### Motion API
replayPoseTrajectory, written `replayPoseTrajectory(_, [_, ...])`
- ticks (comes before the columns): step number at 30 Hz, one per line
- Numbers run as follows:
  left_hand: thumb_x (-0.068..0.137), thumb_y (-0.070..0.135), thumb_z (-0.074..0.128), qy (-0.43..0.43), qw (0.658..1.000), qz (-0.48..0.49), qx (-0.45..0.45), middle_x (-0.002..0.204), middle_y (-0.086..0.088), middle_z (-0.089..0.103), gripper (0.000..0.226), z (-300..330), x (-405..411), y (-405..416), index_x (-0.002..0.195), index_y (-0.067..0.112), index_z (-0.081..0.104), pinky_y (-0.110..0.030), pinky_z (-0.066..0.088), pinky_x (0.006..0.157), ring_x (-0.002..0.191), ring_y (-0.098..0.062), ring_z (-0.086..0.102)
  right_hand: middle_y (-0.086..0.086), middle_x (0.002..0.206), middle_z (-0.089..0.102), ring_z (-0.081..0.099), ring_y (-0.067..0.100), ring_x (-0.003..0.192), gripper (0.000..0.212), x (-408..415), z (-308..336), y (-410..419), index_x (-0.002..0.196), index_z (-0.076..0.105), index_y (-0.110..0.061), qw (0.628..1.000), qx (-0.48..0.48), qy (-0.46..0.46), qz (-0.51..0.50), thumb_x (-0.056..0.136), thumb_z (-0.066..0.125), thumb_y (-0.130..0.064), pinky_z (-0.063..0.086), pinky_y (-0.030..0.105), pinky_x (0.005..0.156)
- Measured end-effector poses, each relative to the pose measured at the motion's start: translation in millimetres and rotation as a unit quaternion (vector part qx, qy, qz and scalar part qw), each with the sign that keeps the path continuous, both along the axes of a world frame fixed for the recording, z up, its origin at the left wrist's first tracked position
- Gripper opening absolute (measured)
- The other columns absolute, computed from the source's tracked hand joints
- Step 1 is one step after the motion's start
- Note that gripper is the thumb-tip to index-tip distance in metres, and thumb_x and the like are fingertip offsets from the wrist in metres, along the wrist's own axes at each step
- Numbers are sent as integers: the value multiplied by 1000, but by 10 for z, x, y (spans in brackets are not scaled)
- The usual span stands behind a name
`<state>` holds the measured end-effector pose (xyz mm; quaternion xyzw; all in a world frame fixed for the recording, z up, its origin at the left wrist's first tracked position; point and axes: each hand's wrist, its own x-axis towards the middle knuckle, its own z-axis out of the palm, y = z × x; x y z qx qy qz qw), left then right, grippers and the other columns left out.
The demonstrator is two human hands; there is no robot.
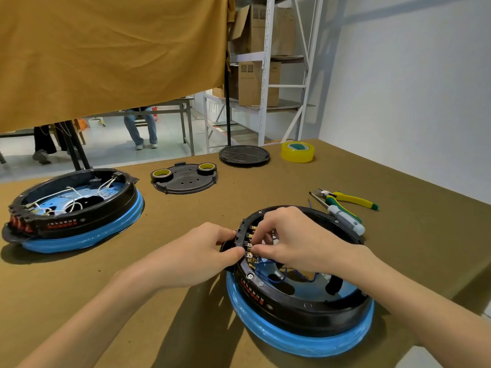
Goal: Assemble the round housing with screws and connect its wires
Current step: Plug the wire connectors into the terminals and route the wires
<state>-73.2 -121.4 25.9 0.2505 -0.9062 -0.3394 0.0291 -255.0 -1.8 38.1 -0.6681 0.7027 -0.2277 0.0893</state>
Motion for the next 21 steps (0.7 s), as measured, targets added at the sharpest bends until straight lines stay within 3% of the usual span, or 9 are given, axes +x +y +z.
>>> replayPoseTrajectory(4, [103, 46, 55, -11, 1000, 3, 9, 97, 45, 66, 17, 25, 8, -12, 93, 57, 62, -4, 37, 82, 101, 26, 55, -5, 79, 70, 58, 5, 69, 12, -80, 24, 13, 94, 82, -25, 1000, 15, -14, 12, 93, 75, -35, 47, 21, 60])
replayPoseTrajectory(7, [103, 44, 55, -11, 1000, 6, 19, 112, 37, 69, 16, 19, 1, -23, 112, 51, 67, -9, 43, 90, 106, 17, 61, -7, 82, 72, 61, 4, 72, 10, -113, 32, 6, 93, 82, -25, 999, 21, -19, 22, 92, 75, -33, 50, 22, 63])
replayPoseTrajectory(10, [104, 44, 55, -14, 1000, 3, 12, 108, 43, 64, 27, 56, 7, 1, 129, 41, 63, -2, 41, 88, 104, 20, 59, -9, 84, 75, 68, 6, 77, 10, -141, 42, -5, 94, 83, -23, 998, 31, -40, 24, 92, 76, -30, 56, 24, 68])
replayPoseTrajectory(13, [104, 45, 54, -17, 1000, 7, -1, 130, 32, 55, 41, 99, 11, 36, 143, 32, 58, -16, 41, 104, 120, 7, 55, -10, 83, 76, 69, 5, 76, 10, -143, 25, -23, 93, 83, -22, 999, 25, -35, 23, 92, 76, -30, 57, 23, 68])
replayPoseTrajectory(15, [104, 44, 53, -21, 1000, 0, -6, 137, 25, 57, 42, 110, 10, 45, 144, 30, 57, -20, 41, 109, 123, 4, 55, -11, 82, 76, 69, 4, 75, 11, -135, 9, -25, 93, 83, -22, 999, 20, -33, 23, 93, 76, -30, 58, 23, 68])
replayPoseTrajectory(18, [106, 42, 50, -29, 999, -8, -13, 145, 16, 58, 46, 121, 17, 68, 148, 25, 54, -13, 40, 102, 125, 2, 54, -10, 82, 75, 69, 4, 75, 12, -140, -3, -8, 93, 82, -22, 999, 16, -38, 19, 93, 75, -31, 57, 24, 68])
replayPoseTrajectory(21, [106, 44, 49, -31, 999, -2, -16, 155, 11, 50, 52, 111, 13, 74, 153, 21, 48, -28, 36, 118, 136, -5, 49, -11, 82, 74, 67, 1, 74, 13, -119, -15, 2, 93, 82, -21, 999, 13, -36, 19, 94, 73, -30, 52, 17, 65])
